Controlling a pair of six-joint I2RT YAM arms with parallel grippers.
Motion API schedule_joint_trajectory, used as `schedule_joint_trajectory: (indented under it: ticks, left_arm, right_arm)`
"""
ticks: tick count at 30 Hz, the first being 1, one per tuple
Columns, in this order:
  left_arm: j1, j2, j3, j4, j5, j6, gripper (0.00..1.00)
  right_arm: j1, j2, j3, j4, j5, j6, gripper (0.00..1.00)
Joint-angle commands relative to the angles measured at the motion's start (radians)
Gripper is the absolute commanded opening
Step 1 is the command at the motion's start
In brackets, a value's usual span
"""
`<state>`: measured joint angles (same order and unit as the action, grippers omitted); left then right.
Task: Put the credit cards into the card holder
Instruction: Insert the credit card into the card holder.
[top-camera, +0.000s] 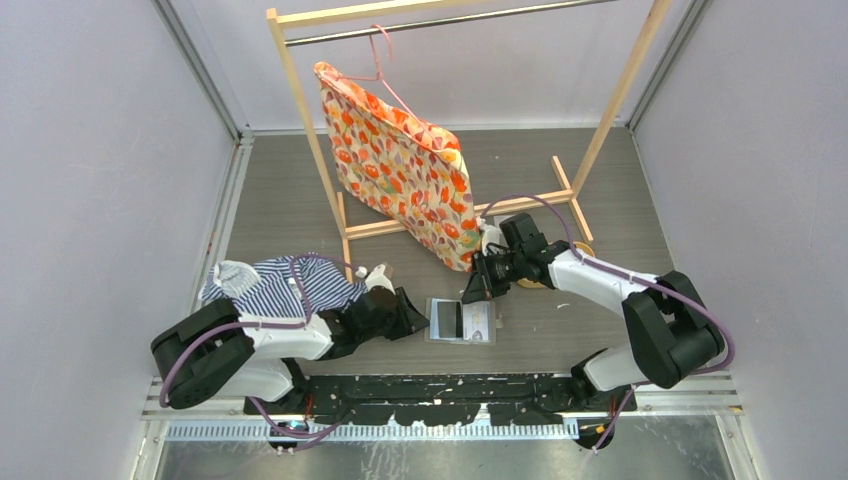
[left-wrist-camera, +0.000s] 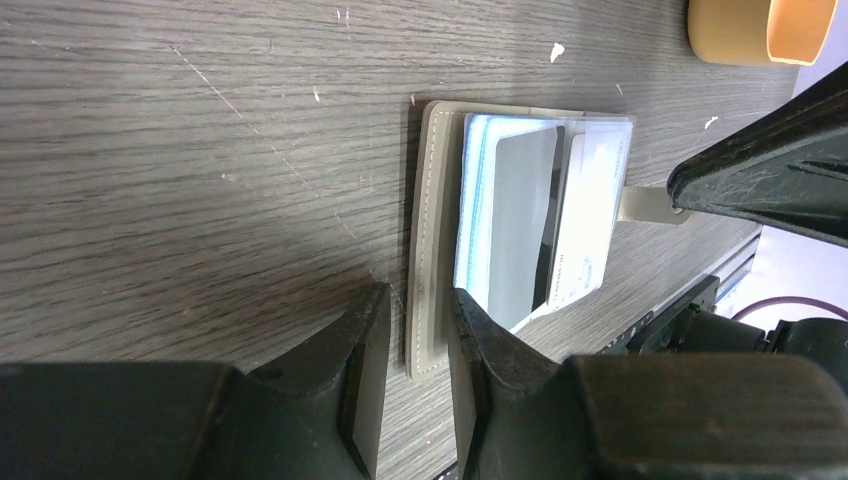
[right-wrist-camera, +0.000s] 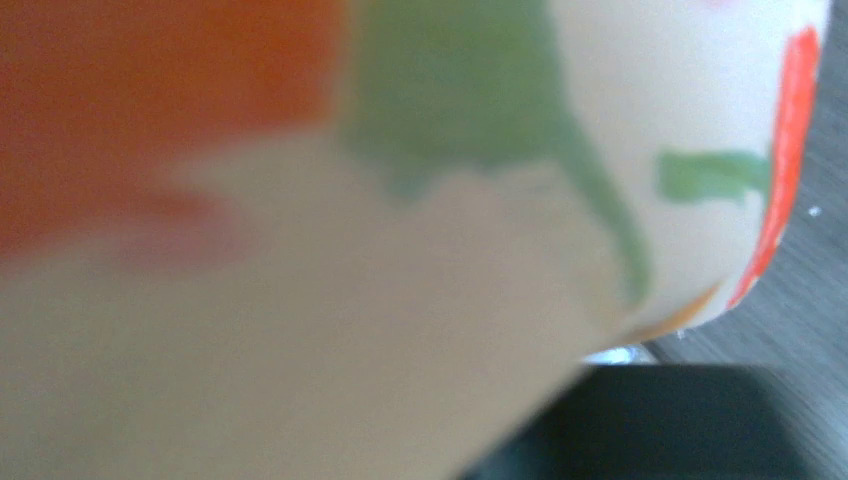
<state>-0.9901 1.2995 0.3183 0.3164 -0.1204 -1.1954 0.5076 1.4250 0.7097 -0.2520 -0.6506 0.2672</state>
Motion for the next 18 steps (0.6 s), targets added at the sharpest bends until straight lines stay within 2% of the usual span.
schedule_joint_trajectory:
  ticks: [1,8,18]
  left_arm:
    - [-0.001,-0.056,-0.015,-0.030,-0.015,0.033,0.30]
    - [-0.001,-0.071,-0.009,-0.047,-0.017,0.046,0.30]
    - [-0.002,0.002,0.008,-0.015,0.019,0.055,0.30]
  right_arm:
    - [0.001,-0.019,0.046,-0.047,-0.010,-0.039,0.01]
    - [0.004,0.104,0.044,-0.025,0.029,0.070,0.01]
    - [0.026,0.197,0.063,-0.061,0.124,0.083,0.01]
